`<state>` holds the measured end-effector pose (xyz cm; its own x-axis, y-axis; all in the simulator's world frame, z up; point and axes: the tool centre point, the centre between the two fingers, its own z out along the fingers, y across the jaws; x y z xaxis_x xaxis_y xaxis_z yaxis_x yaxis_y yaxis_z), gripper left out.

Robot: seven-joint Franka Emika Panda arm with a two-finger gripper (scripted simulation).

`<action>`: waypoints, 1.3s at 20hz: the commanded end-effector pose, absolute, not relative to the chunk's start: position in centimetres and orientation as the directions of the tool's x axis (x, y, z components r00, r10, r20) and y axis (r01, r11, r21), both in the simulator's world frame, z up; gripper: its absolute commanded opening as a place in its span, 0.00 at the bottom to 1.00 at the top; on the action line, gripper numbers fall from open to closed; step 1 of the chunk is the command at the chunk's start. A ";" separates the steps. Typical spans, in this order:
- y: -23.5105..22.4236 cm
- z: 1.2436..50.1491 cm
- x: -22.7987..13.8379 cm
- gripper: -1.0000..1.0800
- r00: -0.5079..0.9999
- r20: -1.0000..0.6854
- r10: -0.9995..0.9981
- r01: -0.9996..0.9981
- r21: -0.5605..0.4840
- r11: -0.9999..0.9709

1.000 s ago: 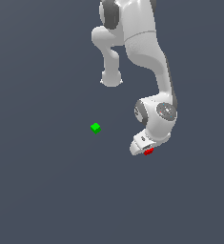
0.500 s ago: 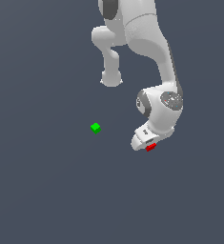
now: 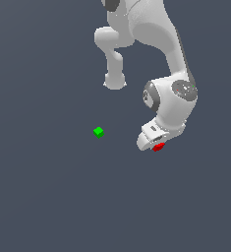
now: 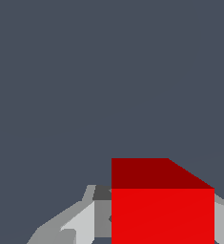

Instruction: Stack the red cube on top of the green cube.

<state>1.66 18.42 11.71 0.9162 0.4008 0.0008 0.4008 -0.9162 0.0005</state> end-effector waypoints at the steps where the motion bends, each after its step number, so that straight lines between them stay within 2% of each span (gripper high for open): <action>1: 18.4 12.0 1.7 0.00 0.916 0.000 0.400 0.400 0.000 -0.916; 14: 15.6 11.3 0.2 0.00 0.916 0.001 0.400 0.400 0.000 -0.916; 20: 11.6 10.4 -1.8 0.00 0.917 0.001 0.400 0.400 0.000 -0.917; 26: 5.5 9.2 -4.9 0.00 0.917 0.001 0.399 0.399 0.000 -0.917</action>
<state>-4.08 7.16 9.50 0.9163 0.4004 0.0001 0.4004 -0.9163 -0.0002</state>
